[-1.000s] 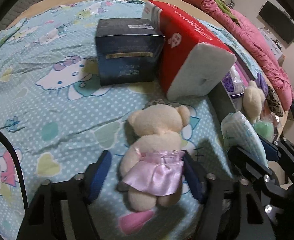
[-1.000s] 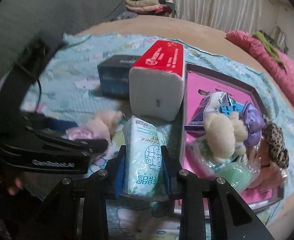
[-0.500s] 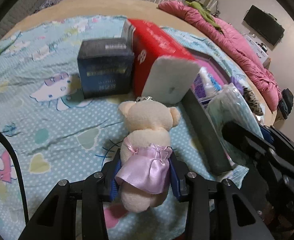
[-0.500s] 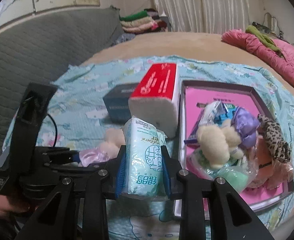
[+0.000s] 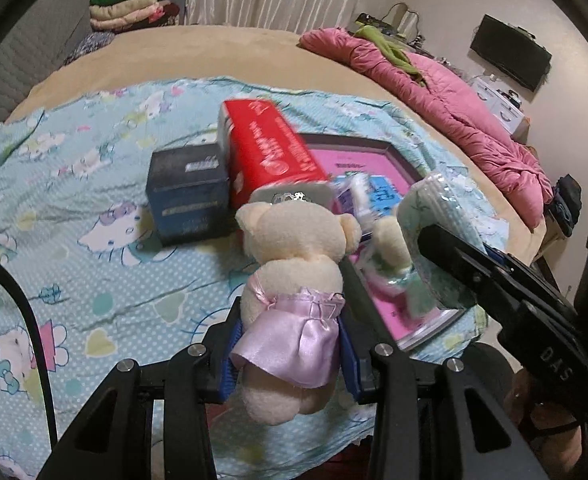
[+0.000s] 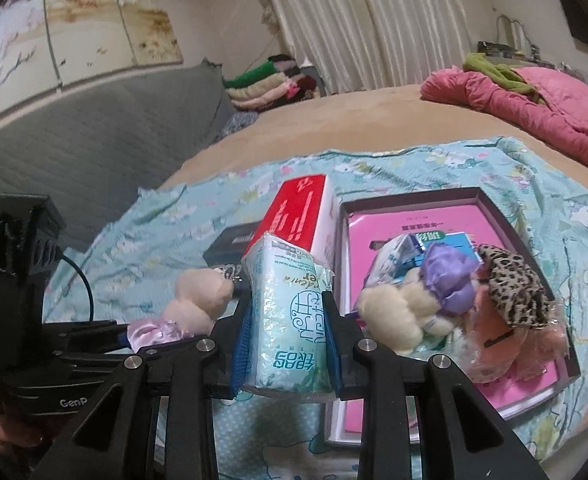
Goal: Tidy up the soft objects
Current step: 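Lift the wipes pack and bear and carry both over the pink tray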
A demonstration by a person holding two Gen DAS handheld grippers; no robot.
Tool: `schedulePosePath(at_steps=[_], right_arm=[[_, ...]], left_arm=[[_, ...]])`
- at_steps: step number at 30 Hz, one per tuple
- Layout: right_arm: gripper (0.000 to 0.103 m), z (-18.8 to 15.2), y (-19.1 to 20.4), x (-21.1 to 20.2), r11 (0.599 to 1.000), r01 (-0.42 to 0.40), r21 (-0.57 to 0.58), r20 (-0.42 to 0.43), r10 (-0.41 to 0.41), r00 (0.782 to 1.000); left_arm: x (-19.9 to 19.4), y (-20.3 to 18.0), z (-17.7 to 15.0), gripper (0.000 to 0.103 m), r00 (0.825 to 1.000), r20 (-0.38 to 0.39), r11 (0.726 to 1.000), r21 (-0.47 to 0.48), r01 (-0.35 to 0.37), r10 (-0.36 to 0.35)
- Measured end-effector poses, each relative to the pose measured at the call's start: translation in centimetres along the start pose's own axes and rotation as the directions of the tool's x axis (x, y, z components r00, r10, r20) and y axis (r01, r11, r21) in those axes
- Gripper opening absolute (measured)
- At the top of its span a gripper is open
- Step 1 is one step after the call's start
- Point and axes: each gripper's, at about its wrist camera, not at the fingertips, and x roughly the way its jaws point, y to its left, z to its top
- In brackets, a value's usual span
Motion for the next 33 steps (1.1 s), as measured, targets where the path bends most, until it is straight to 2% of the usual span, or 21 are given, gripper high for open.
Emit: schedulePosePath(at_steps=[8, 19, 33], right_arm=[[0.032, 1.1, -2.6, -3.0, 0.997, 0.016, 0.070, 0.093, -0.022, 0.995], [0.032, 1.6, -6.8, -6.0, 0.980, 0.064, 0.187, 0.169, -0.096, 0.981], [0.032, 1.3, -10.4, -8.6, 0.947, 0.132, 0.293, 0.211, -0.199, 0.957]], left_arm=[[-1.0, -3.5, 1.0, 0.041, 1.000, 0.020, 0.999, 0.051, -0.003, 0.002], [-1.5, -7.0, 2.4, 0.041, 0.999, 0.031, 0.993, 0.119, -0.008, 0.004], [1.8, -10.4, 3.3, 0.041, 1.000, -0.013, 0.984, 0.179, 0.028, -0.026]])
